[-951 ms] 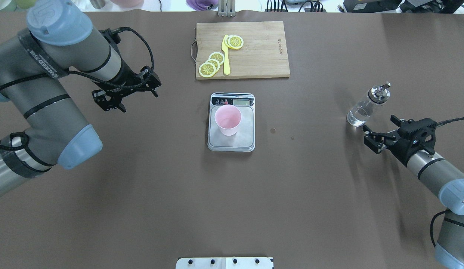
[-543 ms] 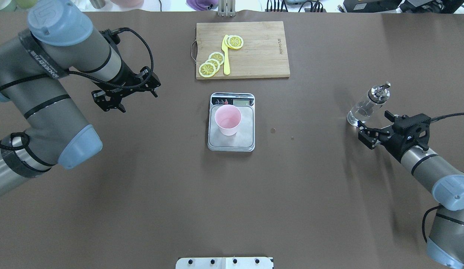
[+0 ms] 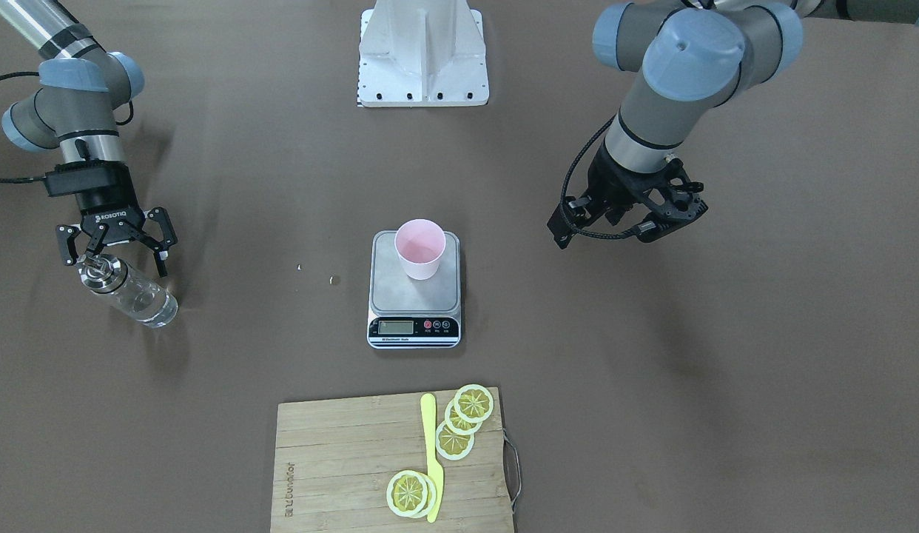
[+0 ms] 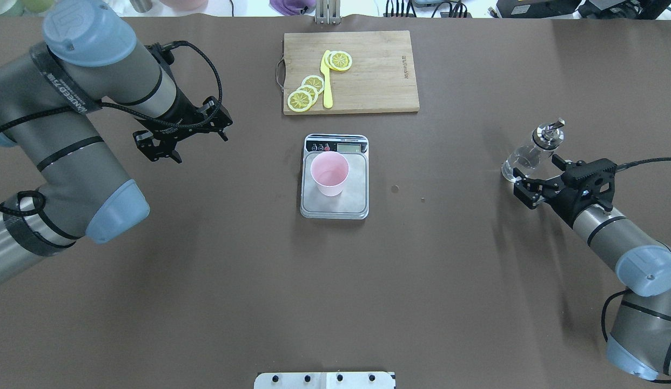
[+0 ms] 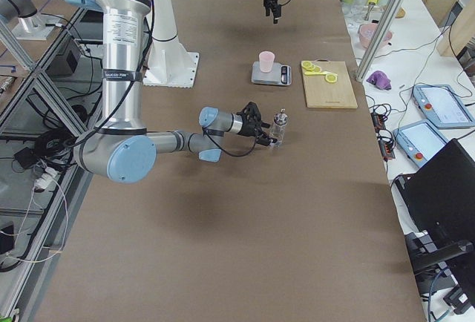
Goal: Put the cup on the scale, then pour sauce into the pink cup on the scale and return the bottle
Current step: 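Close the right gripper on the sauce bottle and lift it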
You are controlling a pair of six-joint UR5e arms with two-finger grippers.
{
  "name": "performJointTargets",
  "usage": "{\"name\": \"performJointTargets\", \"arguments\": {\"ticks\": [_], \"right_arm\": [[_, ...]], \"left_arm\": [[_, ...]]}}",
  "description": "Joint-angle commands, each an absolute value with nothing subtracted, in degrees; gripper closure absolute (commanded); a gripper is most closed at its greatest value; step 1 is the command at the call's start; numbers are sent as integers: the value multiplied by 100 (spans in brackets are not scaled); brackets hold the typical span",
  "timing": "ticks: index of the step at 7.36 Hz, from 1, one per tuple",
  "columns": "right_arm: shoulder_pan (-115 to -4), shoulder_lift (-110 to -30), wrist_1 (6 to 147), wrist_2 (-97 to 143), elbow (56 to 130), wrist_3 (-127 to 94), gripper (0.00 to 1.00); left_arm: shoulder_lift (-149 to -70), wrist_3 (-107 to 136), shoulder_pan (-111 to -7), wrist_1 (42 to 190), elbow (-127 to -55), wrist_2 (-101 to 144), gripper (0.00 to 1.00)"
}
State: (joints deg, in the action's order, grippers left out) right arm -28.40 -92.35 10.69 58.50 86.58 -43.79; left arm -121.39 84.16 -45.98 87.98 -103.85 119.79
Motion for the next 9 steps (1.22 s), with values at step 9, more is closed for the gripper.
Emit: {"name": "performJointTargets", "arguments": {"ticks": [9], "right_arm": [[-3058, -8912, 1063, 6012, 8455, -4412, 25]], "left_arm": [[-12146, 8420, -4597, 8798, -10389, 11979, 1]]}}
